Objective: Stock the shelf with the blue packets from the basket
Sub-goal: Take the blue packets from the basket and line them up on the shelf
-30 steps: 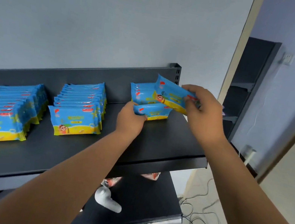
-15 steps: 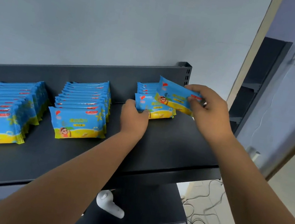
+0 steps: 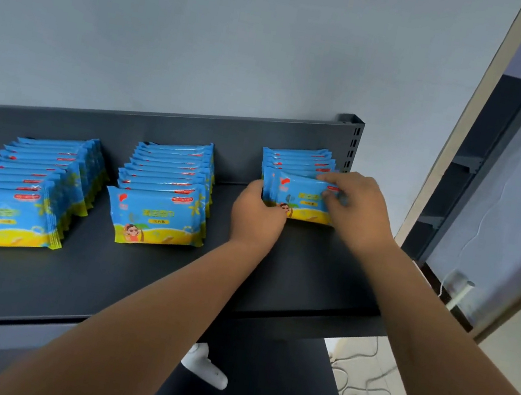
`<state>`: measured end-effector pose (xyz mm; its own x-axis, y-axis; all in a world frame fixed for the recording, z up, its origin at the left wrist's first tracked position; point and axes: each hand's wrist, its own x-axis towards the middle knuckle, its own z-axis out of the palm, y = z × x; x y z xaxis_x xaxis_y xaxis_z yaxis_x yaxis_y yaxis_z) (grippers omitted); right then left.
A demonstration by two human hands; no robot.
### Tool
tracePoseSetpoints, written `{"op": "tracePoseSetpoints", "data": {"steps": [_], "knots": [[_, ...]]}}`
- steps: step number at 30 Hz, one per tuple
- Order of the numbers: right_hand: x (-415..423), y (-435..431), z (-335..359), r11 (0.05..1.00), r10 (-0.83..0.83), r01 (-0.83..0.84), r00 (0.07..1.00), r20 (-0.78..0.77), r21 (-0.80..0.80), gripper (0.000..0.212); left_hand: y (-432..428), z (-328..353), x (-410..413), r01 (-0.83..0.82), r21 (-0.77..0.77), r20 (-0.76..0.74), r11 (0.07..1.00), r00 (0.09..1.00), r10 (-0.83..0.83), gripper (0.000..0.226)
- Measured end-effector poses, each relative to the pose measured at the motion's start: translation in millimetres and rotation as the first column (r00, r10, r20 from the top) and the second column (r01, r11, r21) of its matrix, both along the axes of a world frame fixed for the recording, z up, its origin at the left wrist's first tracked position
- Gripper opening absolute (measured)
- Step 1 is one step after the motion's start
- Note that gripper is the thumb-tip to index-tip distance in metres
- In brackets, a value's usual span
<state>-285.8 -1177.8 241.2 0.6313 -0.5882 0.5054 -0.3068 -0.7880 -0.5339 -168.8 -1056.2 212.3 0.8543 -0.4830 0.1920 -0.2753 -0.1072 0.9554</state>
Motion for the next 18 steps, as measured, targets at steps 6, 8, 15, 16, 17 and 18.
{"op": "tracePoseSetpoints", "data": {"steps": [6,8,15,16,17,18], "knots": [[15.6,8.2,0.6,0.962,-0.231,0.232,0.973,-0.028,0.142,0.066,0.8,1.0,-0.8,0.015,-0.019,-0.015,1.0,1.0,-0.015,0.038],[18.2,7.7,1.4,0.885,-0.26,0.259,0.964,-0.051,0.387,0.068,0.8,-0.1,-0.7,0.014,-0.015,-0.004,1.0,1.0,-0.014,0.038],[24.2,6.0,-5.6,0.901,-0.113,0.131,0.991,-0.068,0.413,0.031,1.6,-2.1,-0.6,0.029,-0.033,-0.014,0.999,0.999,-0.03,0.035],[23.7,6.1,-6.3,0.903,-0.113,0.13,0.991,-0.067,0.408,0.031,2.0,-2.1,-0.7,0.032,-0.032,-0.012,0.999,0.999,-0.032,0.036],[23.3,6.1,-7.0,0.902,-0.114,0.131,0.991,-0.064,0.413,0.032,2.0,-2.4,-0.6,0.036,-0.03,-0.008,0.999,0.999,-0.036,0.036],[22.7,6.0,-8.0,0.897,-0.117,0.131,0.991,-0.058,0.422,0.033,2.0,-2.6,-0.5,0.04,-0.023,0.0,0.999,0.999,-0.04,0.036]]}}
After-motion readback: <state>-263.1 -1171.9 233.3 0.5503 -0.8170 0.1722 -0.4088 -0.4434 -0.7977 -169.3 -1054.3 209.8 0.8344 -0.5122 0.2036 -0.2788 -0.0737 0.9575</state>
